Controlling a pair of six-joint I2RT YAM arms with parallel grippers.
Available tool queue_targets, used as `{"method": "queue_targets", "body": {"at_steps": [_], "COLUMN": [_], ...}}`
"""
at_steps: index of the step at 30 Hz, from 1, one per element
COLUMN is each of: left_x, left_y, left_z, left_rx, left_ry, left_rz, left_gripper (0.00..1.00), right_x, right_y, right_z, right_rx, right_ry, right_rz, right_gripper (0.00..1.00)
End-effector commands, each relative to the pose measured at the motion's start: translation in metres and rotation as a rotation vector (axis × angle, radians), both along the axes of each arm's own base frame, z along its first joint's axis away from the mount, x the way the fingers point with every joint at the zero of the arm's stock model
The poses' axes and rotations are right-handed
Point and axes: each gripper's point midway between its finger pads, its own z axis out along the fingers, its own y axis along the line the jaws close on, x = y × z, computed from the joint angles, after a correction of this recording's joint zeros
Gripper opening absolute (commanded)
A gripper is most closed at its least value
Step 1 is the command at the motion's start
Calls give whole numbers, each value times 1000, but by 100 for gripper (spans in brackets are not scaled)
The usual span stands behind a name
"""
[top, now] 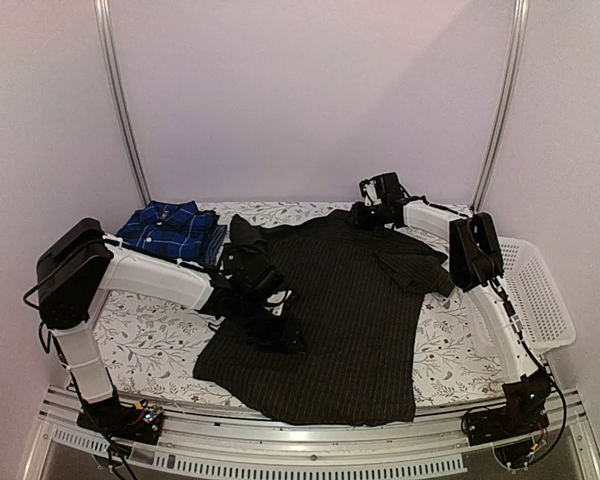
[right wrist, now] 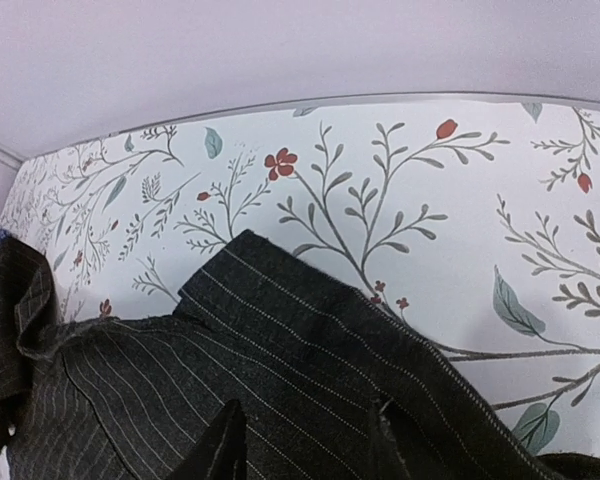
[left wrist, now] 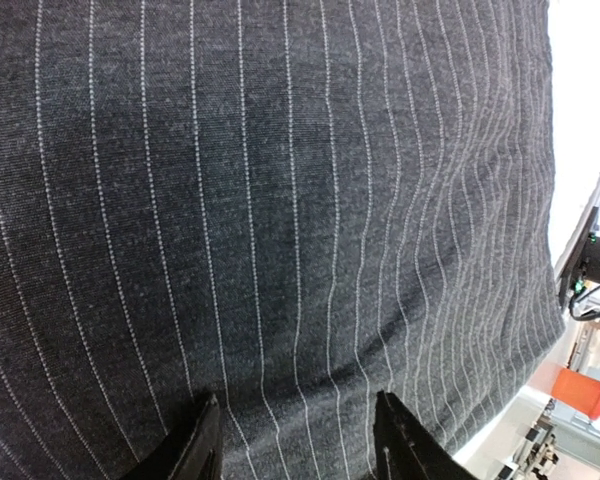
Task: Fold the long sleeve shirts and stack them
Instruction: Smooth out the crumpled shirt at the center of the board.
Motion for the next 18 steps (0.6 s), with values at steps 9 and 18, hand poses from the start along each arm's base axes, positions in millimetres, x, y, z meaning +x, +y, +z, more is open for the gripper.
{"method": "queue_targets", "body": {"at_steps": [9,18], "left_x": [24,55], "left_y": [13,42], "left_z": [-10,-25], "left_rx": [25,37], "left_ry": [-13,-8], "left_rz": [28,88], "left_gripper": [52,52], "right_x": [-8,-65], "right_y": [4,-12], "right_z": [66,124], "right_rx": [35,-95], "right_ry": [-73,-72], "right_rz": [72,63], "right_gripper": [77,86]}}
